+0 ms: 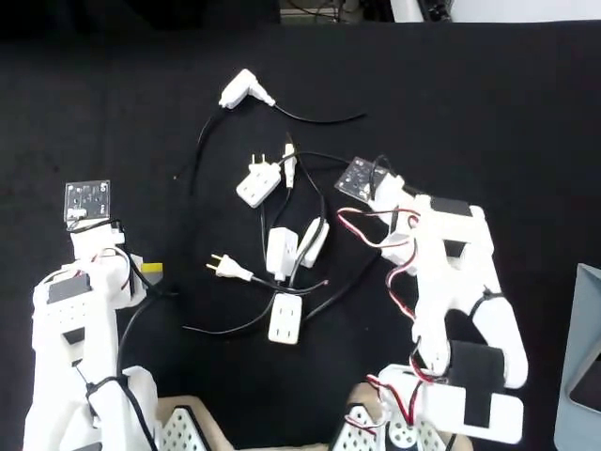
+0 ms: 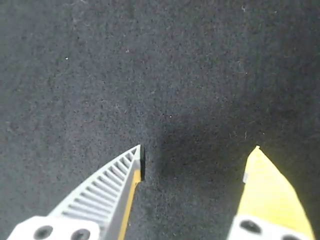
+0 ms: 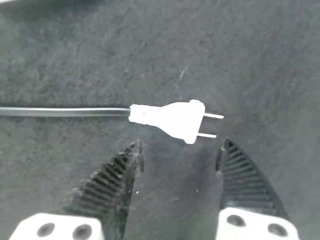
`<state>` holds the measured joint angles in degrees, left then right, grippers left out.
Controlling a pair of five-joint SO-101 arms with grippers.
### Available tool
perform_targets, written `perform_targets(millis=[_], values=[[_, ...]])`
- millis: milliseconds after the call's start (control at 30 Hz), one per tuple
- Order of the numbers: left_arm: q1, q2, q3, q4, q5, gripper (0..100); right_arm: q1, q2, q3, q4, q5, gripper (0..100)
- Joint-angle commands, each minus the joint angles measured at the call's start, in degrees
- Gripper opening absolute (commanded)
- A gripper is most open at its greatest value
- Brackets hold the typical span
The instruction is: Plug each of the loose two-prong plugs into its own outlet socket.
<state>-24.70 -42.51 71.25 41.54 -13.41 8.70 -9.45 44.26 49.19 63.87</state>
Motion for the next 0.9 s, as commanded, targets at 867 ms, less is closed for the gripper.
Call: perform_targets(millis=[867], values=[[-0.4, -1.3, -0.2, -1.0, -0.3, 33, -1.8, 14.9, -9.3, 0.0, 1.8, 15.1]])
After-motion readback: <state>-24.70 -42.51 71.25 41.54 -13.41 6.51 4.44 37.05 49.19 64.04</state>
